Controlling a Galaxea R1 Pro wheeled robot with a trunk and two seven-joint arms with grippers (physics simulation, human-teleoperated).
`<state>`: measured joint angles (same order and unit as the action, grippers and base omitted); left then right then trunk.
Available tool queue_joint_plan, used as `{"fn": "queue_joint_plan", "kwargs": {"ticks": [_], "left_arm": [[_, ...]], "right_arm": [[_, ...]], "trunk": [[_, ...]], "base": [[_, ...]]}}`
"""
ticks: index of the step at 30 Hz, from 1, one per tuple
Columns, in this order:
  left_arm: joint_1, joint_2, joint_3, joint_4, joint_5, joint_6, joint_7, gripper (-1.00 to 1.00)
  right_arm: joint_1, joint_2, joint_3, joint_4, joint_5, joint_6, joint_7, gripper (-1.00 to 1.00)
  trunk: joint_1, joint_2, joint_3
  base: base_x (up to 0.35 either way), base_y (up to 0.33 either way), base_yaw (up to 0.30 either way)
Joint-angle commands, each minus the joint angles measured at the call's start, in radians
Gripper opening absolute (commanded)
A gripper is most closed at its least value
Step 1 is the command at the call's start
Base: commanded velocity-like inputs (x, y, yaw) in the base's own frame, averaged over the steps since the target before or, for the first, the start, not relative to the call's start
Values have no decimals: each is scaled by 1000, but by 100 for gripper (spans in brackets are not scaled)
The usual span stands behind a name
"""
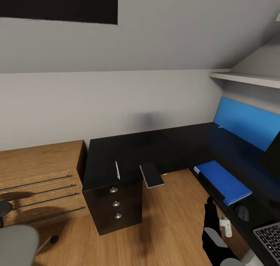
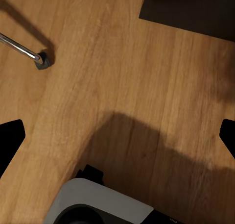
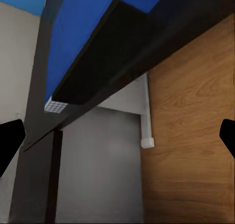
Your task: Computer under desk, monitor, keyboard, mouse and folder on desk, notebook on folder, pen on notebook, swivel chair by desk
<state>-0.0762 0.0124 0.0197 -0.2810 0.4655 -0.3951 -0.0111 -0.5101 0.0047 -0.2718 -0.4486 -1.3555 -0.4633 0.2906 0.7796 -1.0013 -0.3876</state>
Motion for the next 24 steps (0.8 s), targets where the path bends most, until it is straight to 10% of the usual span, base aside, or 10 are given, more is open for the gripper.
{"fn": "queue_joint_plan", "kwargs": {"ticks": [1,24], "left_arm": [[0,0,2,0,1,-2,-1,100],[0,1,-4,0,1,-1,-1,100]], "right_arm": [[-1,4,9,4,-10,0,6,100],[-1,36,429,72,87,3,-180,100]], "trunk": [[0,-1,-1],[0,-1,-1]], "base": [[0,0,0],[0,0,0]]}}
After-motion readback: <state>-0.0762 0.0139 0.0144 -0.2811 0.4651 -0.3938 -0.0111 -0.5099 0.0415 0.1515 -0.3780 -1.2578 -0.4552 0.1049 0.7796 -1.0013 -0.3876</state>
